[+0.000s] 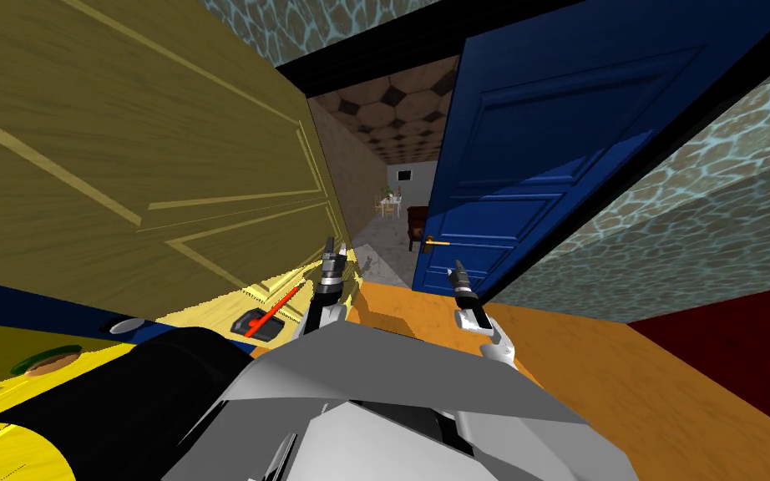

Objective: Pull the door open

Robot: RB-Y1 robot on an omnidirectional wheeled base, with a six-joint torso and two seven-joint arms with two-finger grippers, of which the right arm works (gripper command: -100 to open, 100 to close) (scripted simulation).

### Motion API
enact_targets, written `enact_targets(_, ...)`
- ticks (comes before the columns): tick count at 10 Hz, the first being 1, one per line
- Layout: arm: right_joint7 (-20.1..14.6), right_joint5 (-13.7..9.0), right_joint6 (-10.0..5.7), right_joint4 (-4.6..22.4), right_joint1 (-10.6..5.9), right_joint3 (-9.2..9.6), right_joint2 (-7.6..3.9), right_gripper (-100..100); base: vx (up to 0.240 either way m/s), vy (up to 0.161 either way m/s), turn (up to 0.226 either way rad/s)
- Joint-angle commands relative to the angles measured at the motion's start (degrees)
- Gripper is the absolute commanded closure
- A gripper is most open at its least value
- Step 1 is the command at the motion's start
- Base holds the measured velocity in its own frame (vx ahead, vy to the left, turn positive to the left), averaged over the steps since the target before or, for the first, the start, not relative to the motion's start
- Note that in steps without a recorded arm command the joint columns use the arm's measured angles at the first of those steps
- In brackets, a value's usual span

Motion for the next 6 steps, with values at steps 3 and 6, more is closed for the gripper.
enact_targets(3, -0.21, 0.05, 0.8, 4.33, -2.39, -0.27, -0.67, -100, 0.092, -0.013, 0.046)
enact_targets(6, -0.43, 0.07, 1.6, 8.33, -4.7, -0.56, -1.34, -100, 0.143, -0.008, 0.054)
